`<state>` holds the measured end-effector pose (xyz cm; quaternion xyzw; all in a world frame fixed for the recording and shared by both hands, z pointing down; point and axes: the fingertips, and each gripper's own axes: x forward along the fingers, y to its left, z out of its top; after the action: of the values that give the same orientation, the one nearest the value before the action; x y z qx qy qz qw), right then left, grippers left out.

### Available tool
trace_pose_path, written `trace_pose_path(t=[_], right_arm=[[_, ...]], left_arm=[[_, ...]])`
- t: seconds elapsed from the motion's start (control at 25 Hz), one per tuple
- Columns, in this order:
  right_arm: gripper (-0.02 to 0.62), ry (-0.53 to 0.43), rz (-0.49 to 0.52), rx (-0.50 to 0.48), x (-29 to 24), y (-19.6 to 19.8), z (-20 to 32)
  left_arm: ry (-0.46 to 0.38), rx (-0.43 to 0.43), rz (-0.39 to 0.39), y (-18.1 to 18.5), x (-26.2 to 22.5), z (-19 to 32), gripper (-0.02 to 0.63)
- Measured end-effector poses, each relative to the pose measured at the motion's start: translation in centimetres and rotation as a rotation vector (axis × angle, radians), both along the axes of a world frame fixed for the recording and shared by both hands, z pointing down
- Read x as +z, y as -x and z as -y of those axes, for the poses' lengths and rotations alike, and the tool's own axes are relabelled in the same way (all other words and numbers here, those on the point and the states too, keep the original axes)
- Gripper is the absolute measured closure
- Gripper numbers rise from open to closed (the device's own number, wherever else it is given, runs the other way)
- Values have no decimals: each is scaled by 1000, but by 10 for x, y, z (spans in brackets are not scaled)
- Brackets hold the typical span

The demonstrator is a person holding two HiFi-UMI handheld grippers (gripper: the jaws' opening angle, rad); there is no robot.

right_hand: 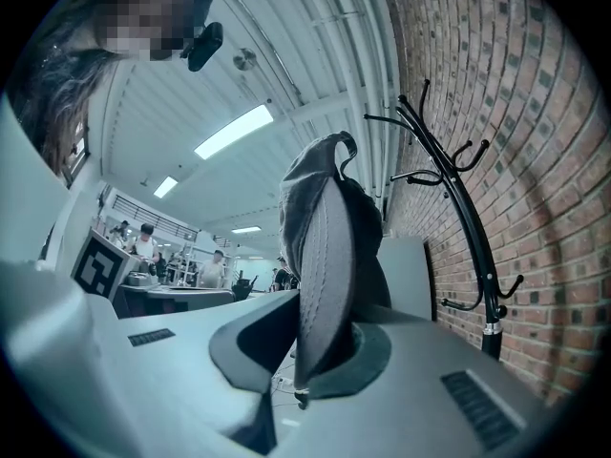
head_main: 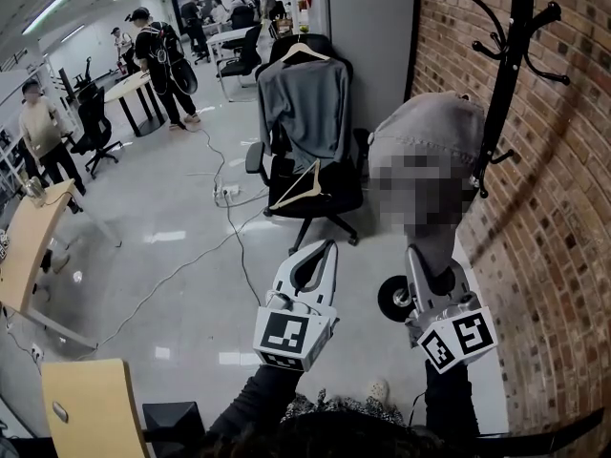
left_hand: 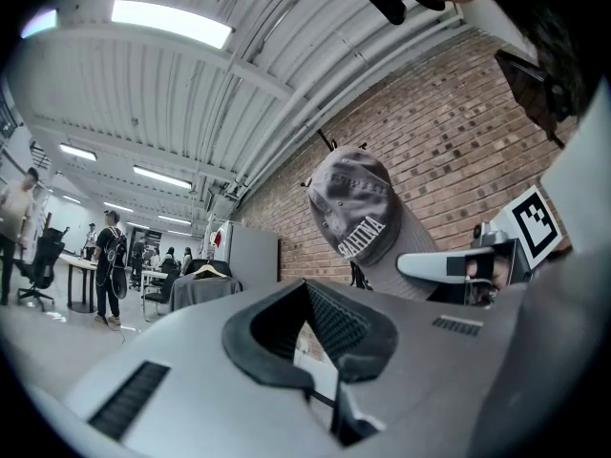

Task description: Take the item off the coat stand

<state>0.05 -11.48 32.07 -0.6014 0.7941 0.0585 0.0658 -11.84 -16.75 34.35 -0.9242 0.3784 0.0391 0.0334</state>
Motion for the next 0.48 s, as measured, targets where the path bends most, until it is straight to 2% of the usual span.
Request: trace_pose_path(t=[0.48], right_arm=[[565,-10,-1,2,-5,-14,4]], left_arm=[[-5,9,-3,-15,-7,6,598]])
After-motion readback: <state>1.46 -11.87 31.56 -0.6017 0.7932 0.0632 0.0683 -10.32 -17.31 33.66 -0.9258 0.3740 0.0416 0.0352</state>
